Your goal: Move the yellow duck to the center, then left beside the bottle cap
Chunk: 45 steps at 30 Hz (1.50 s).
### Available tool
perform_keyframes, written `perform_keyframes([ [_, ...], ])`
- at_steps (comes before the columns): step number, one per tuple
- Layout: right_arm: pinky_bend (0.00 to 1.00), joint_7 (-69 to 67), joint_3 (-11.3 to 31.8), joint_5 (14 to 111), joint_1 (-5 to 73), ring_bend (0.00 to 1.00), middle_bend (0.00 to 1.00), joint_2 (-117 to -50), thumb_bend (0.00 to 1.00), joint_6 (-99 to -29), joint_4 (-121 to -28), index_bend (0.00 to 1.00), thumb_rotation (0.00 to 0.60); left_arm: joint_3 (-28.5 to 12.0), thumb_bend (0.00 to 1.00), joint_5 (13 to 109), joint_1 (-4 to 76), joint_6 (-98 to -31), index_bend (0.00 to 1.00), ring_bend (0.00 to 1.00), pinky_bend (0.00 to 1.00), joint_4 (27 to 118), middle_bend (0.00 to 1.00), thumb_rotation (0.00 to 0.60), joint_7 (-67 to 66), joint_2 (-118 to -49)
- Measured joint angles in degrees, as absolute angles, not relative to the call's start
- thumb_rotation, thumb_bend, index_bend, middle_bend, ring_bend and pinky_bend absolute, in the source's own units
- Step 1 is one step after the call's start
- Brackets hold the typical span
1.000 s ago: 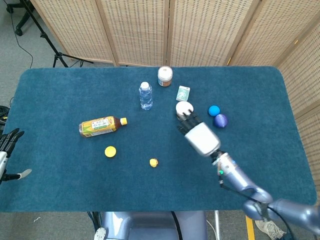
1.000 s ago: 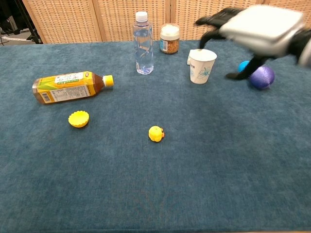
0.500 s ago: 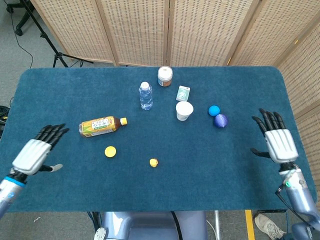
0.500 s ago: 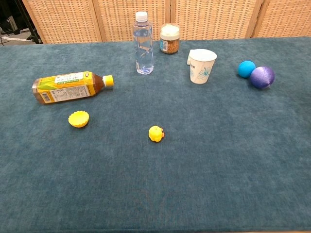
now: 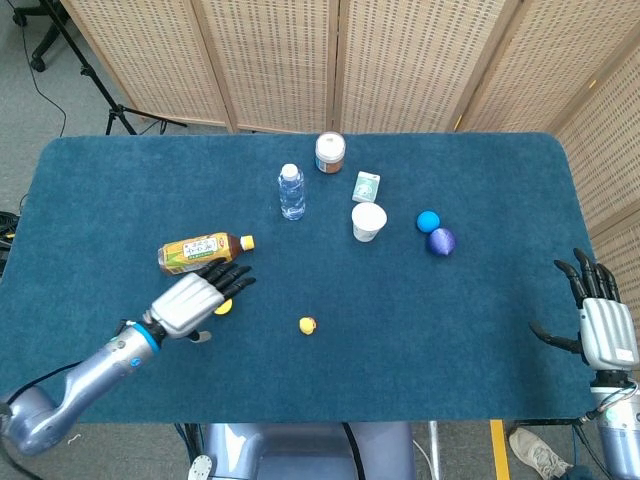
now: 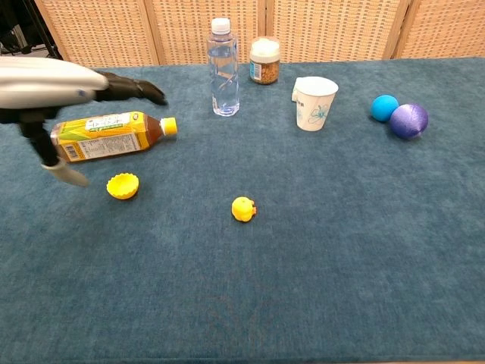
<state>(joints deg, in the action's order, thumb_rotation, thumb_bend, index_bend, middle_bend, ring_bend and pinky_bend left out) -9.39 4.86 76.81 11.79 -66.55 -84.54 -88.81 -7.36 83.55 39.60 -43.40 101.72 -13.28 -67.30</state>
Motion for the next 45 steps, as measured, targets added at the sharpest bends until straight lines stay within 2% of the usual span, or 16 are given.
perform_keyframes([
  [4, 0.0, -10.27, 5.19, 77.82, 11.59, 0.0, 0.0, -66.77, 0.21, -84.2, -87.96, 0.12, 0.6, -8.43, 0.14, 77.21, 43.23, -41.56, 0.23, 0.0, 0.0, 100.74, 0.0, 0.6, -21.65, -73.04],
  [10, 0.0, -10.41, 5.4, 78.27, 11.61, 0.0, 0.0, -67.06, 0.21, -82.65, -87.5, 0.12, 0.6, -8.81, 0.15, 67.32, 48.25, -40.48, 0.26, 0.0, 0.0, 97.51, 0.0, 0.6, -31.49, -80.7],
  [19, 0.0, -9.6, 6.41, 77.96, 11.39, 0.0, 0.0, -67.56, 0.21, -81.74, -87.25, 0.12, 0.6, -7.58, 0.19, 56.47, 55.77, -39.74, 0.34, 0.0, 0.0, 89.96, 0.0, 0.6, -38.98, -90.03],
  [28, 0.0, -11.28, 7.04, 77.9, 11.14, 0.0, 0.0, -67.37, 0.21, -80.44, -86.84, 0.12, 0.6, -6.12, 0.31, 52.84, 59.28, -41.82, 0.35, 0.0, 0.0, 87.99, 0.0, 0.6, -41.0, -93.59],
  [38, 0.0, -12.05, 7.62, 78.12, 10.68, 0.0, 0.0, -67.05, 0.21, -80.18, -87.01, 0.12, 0.6, -4.92, 0.33, 50.47, 61.4, -42.97, 0.36, 0.0, 0.0, 87.08, 0.0, 0.6, -41.65, -95.77],
  [45, 0.0, -12.64, 8.09, 77.98, 10.53, 0.0, 0.0, -66.92, 0.21, -79.84, -86.87, 0.12, 0.6, -4.16, 0.36, 49.9, 62.38, -44.02, 0.43, 0.0, 0.0, 85.79, 0.0, 0.6, -41.83, -97.32],
])
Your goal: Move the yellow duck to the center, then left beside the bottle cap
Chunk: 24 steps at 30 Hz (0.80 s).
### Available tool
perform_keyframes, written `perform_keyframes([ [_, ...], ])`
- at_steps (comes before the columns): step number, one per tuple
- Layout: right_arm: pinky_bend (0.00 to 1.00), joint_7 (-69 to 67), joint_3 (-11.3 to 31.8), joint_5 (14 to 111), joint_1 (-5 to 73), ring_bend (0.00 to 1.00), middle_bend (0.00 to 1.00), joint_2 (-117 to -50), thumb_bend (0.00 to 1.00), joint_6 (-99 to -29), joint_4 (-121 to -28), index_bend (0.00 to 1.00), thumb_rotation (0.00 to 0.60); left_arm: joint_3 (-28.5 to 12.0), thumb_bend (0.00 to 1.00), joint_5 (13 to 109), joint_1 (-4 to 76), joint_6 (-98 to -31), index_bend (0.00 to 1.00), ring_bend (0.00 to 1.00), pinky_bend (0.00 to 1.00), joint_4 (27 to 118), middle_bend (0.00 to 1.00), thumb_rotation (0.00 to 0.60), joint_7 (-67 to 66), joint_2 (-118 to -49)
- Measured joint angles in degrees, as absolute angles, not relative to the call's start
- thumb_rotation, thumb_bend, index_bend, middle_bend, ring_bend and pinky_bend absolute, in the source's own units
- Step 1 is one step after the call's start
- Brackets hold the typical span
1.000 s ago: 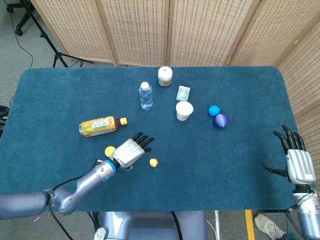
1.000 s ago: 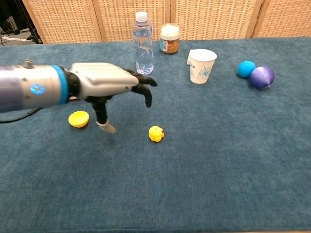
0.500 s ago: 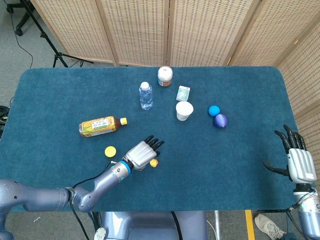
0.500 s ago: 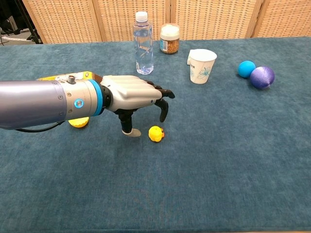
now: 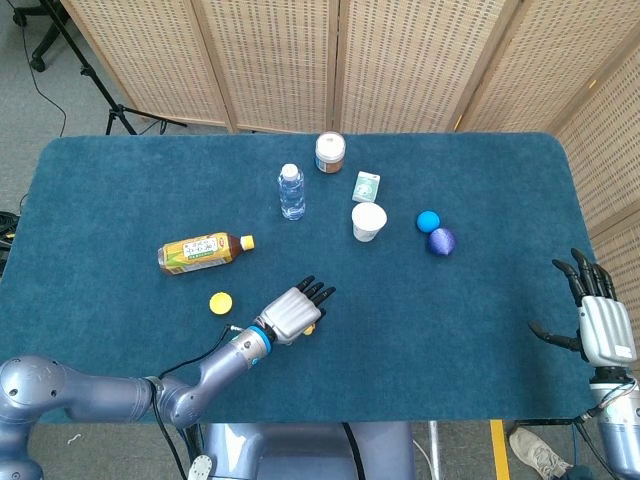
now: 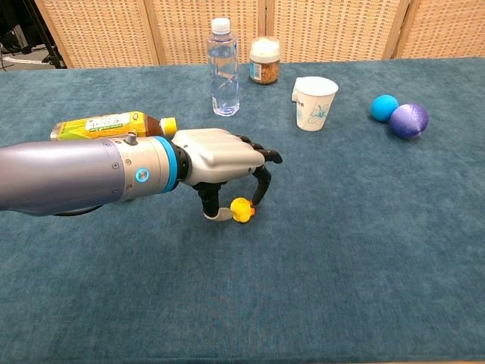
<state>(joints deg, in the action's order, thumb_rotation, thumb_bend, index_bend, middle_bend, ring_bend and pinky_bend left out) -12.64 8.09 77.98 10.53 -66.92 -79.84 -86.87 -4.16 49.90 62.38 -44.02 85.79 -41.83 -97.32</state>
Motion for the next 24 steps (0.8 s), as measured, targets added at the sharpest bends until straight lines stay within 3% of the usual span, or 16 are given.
perform_keyframes([
  [2, 0.0, -12.73, 8.13, 78.12, 10.48, 0.0, 0.0, -66.88, 0.21, -79.81, -86.9, 0.12, 0.6, -4.0, 0.37, 49.54, 62.61, -44.45, 0.44, 0.0, 0.0, 85.59, 0.0, 0.6, -42.04, -97.65],
  [6, 0.0, -12.66, 8.23, 78.33, 10.34, 0.0, 0.0, -66.88, 0.21, -79.86, -86.96, 0.12, 0.6, -3.76, 0.4, 48.73, 62.93, -45.05, 0.56, 0.0, 0.0, 85.23, 0.0, 0.6, -42.25, -98.24],
  [15, 0.0, -13.03, 8.42, 78.6, 10.19, 0.0, 0.0, -66.76, 0.21, -79.71, -86.96, 0.12, 0.6, -3.74, 0.42, 49.02, 63.06, -46.7, 0.59, 0.0, 0.0, 86.39, 0.0, 0.6, -41.84, -97.27],
  [24, 0.0, -13.07, 8.38, 79.13, 10.09, 0.0, 0.0, -66.66, 0.21, -79.59, -87.39, 0.12, 0.6, -3.98, 0.42, 50.64, 61.42, -50.19, 0.59, 0.0, 0.0, 93.56, 0.0, 0.6, -40.58, -88.47],
])
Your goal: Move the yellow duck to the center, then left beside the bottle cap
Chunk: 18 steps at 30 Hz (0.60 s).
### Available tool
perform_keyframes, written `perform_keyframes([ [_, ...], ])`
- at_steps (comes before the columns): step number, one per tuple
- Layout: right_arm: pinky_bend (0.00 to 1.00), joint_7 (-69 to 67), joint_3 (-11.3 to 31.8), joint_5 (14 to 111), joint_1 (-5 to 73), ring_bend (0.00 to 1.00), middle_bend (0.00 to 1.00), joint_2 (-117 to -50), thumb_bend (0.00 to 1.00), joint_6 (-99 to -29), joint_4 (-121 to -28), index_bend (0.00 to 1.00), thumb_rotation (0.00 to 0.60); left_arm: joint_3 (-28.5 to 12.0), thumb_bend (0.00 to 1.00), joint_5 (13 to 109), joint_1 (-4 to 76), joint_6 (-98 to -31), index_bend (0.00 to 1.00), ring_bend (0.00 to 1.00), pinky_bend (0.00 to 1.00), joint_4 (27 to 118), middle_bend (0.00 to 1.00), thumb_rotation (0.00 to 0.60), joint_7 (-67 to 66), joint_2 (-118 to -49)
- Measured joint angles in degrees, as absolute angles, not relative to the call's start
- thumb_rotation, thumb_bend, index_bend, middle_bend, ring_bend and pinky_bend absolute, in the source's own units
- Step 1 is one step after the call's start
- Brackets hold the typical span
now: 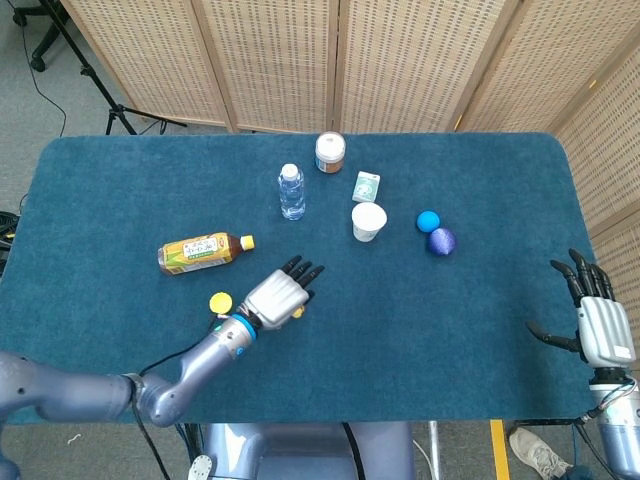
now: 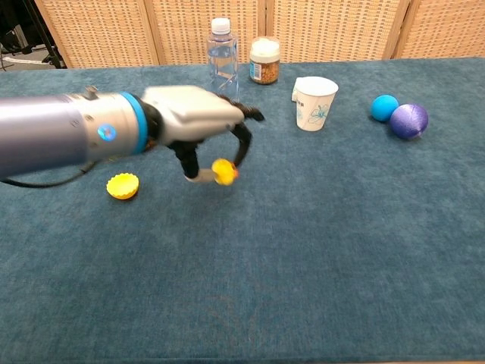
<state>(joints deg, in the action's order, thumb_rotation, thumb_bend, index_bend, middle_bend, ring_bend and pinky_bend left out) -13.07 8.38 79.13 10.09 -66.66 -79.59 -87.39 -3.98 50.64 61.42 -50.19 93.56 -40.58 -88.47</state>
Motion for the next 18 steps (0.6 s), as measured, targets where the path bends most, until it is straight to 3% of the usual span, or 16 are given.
perform_keyframes([
  [8, 0.0, -13.33, 8.31, 79.67, 9.86, 0.0, 0.0, -66.39, 0.21, -79.76, -88.01, 0.12, 0.6, -1.65, 0.42, 56.27, 55.22, -51.71, 0.59, 0.0, 0.0, 95.64, 0.0, 0.6, -29.77, -78.64],
  [18, 0.0, -13.15, 8.4, 79.78, 9.71, 0.0, 0.0, -66.29, 0.21, -79.86, -88.25, 0.12, 0.6, 1.21, 0.42, 69.16, 48.71, -51.79, 0.59, 0.0, 0.0, 88.08, 0.0, 0.6, -13.97, -76.18],
])
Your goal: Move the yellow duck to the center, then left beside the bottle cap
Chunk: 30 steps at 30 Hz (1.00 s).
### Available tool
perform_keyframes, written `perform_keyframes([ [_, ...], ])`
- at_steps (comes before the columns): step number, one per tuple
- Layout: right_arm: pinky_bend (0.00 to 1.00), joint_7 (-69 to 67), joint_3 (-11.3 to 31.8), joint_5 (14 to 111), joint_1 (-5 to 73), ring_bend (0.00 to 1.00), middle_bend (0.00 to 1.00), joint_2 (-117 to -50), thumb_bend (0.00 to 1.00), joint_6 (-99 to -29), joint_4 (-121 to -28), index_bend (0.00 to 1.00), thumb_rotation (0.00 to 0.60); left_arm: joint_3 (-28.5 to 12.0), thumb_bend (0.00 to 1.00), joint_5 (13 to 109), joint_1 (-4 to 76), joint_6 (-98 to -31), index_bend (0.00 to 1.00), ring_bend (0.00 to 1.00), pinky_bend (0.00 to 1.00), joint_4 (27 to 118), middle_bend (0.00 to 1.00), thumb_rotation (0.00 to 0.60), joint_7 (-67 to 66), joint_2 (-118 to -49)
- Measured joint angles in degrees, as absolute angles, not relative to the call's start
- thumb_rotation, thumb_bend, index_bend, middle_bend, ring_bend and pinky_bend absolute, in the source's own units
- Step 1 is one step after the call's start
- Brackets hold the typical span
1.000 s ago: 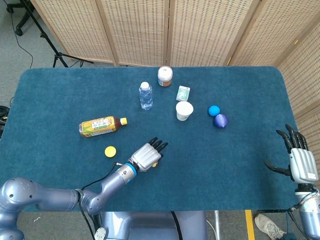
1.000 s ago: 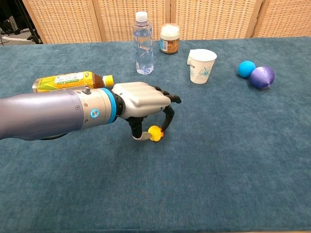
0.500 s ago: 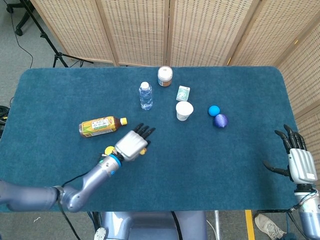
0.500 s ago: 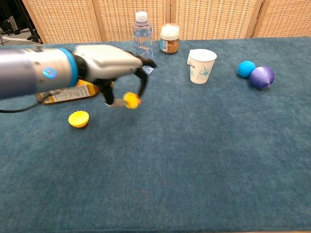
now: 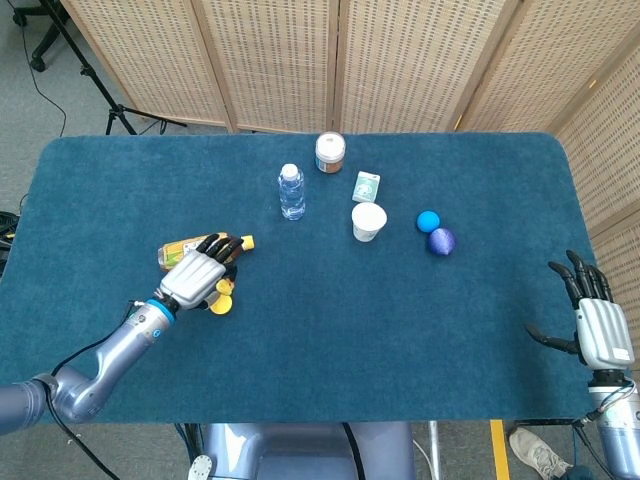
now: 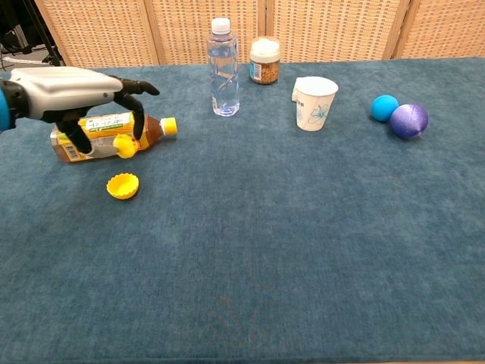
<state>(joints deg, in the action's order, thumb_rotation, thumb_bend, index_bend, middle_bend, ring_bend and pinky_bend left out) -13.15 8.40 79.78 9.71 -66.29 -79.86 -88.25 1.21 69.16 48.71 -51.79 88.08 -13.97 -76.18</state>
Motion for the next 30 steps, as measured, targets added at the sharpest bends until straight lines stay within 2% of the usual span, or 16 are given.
perform_keyframes([
  [10, 0.0, -13.46, 8.5, 79.71, 9.65, 0.0, 0.0, -66.15, 0.21, -79.63, -88.3, 0.12, 0.6, 3.7, 0.41, 80.43, 44.03, -56.41, 0.6, 0.0, 0.0, 79.07, 0.0, 0.6, -7.77, -79.24],
  [30, 0.0, -13.54, 8.51, 79.81, 9.57, 0.0, 0.0, -66.04, 0.21, -79.37, -88.39, 0.12, 0.6, 3.36, 0.41, 84.92, 41.64, -55.71, 0.6, 0.0, 0.0, 72.82, 0.0, 0.6, -2.05, -84.16],
])
